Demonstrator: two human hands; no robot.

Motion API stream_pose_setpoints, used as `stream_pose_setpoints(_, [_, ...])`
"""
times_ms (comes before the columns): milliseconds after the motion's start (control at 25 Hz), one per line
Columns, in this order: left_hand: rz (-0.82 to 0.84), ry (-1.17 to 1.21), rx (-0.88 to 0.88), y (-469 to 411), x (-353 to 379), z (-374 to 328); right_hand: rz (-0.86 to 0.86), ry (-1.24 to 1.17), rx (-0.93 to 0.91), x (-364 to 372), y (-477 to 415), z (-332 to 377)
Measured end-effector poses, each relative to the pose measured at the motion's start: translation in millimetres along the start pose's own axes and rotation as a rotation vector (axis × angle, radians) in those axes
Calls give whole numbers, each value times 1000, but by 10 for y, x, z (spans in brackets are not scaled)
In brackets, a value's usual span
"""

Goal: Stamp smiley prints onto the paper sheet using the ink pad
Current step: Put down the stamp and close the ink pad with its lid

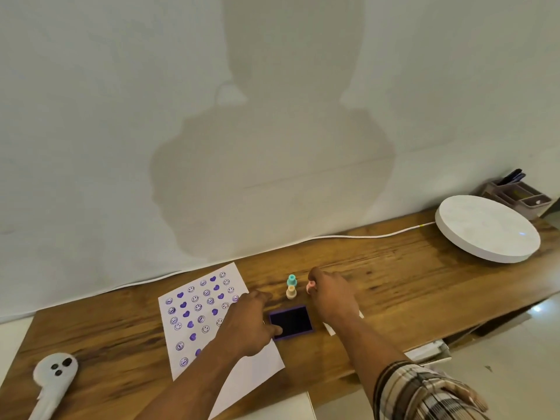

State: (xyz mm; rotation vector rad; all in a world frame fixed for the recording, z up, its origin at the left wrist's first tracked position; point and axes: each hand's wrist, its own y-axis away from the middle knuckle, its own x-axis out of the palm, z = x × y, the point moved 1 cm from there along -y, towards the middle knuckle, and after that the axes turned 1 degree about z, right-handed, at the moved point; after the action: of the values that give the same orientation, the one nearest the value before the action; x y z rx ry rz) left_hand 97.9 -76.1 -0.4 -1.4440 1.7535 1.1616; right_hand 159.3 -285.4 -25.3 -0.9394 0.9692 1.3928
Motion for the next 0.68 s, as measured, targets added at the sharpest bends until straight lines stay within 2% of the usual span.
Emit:
stream_pose_setpoints(200, [16,-43,8,-25,53,-8,-30,-90,4,-16,45,-56])
stream_pose_setpoints(280, [33,-58,2,0,58,-29,-8,-159,113,-55,167,-201])
stream_pose_setpoints(400, [50,-50,-10,27,63,-55,113,-162,255,-24,388,-460])
stream_pose_setpoints(520, [55,-73,-1,75,88,-58,170,-60,237,40,544,-535])
stream_pose_setpoints(680, [33,-111,4,117,79,-33,139,-29,210,45,574,-456])
